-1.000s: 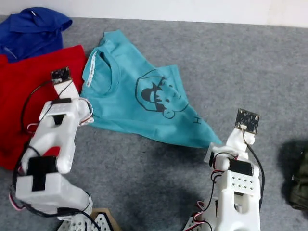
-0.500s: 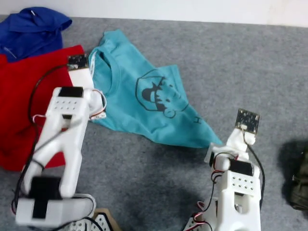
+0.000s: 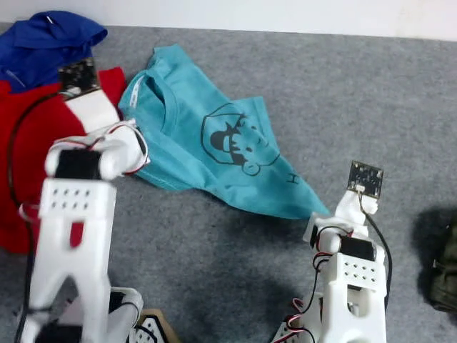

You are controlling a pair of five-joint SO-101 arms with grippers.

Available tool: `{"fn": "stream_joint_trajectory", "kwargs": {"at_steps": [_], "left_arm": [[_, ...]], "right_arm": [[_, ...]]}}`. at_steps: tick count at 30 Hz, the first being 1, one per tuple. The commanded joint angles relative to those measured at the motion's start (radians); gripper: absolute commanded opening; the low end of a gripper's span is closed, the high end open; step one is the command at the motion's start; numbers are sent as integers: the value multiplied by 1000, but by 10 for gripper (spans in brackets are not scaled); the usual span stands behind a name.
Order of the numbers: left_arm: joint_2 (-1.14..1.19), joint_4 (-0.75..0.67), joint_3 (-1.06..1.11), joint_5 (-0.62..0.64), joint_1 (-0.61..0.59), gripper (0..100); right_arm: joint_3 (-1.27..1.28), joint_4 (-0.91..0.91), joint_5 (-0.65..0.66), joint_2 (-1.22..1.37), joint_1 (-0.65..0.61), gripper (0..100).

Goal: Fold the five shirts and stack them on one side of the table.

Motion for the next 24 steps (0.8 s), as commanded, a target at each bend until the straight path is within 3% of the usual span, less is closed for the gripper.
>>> {"fn": "stream_joint_trajectory", "kwargs": {"at_steps": [1, 5, 12, 16, 21, 24], "left_arm": [[-130, -2, -25, 15, 19, 8], [-174, -32, 70, 17, 19, 28], [-174, -232, 314, 20, 18, 216], [-173, -358, 420, 14, 1, 221], [-183, -356, 406, 17, -157, 221], [-202, -249, 400, 15, -242, 221]], "right_arm": [[-53, -18, 18, -16, -7, 187], [-53, -18, 21, -16, -8, 187], [-47, -18, 23, -16, -33, 187], [-47, -18, 25, -16, -33, 187], [-47, -18, 25, -16, -33, 187], [-47, -18, 25, -16, -33, 187]]}}
